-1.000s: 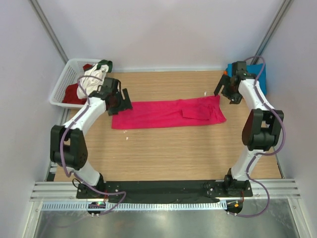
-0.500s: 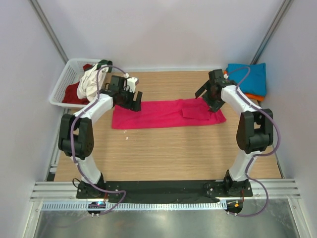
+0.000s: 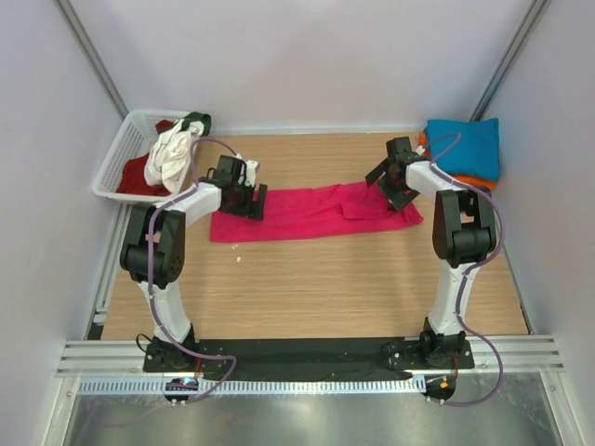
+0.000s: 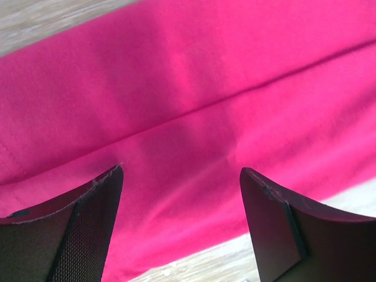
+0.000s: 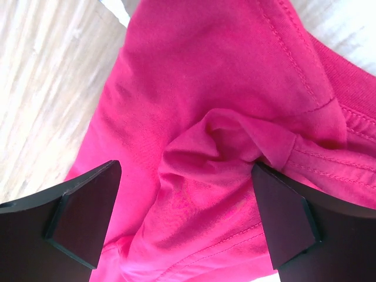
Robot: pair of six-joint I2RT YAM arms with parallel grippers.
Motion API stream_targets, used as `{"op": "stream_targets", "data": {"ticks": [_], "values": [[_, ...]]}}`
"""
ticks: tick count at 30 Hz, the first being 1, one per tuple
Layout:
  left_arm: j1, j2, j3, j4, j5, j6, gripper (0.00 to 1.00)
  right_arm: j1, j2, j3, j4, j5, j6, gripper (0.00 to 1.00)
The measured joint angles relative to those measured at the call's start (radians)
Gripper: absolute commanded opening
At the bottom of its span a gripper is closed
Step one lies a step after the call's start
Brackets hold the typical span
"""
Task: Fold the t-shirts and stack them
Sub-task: Fold the tshirt
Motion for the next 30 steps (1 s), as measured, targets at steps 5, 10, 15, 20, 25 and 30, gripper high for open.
{"op": "stream_targets", "data": {"ticks": [5, 10, 15, 20, 25, 30], "values": [[-0.043, 0.054, 0.053, -0.054, -0.096, -0.102, 0.81, 0.001, 0.013, 0.01, 0.025, 0.008, -0.009, 1.0], [-0.152, 0.035, 0.028, -0.085, -0.212, -0.237, 0.81, 0.001, 0.059, 0.072, 0.038, 0.018, -0.043, 1.0], [-0.253, -0.04, -0.06, -0.128, -0.262, -0.394, 0.8, 0.01, 0.167, 0.232, 0.041, 0.023, -0.115, 1.0], [-0.418, -0.098, -0.118, -0.25, -0.305, -0.564, 0.82, 0.039, 0.314, 0.451, 0.045, 0.021, -0.205, 1.0], [-0.635, -0.088, -0.092, -0.349, -0.29, -0.716, 0.82, 0.094, 0.492, 0.737, 0.048, -0.011, -0.278, 1.0], [-0.773, 0.009, 0.019, -0.407, -0.285, -0.766, 0.82, 0.166, 0.583, 0.858, 0.115, -0.03, -0.343, 1.0]]}}
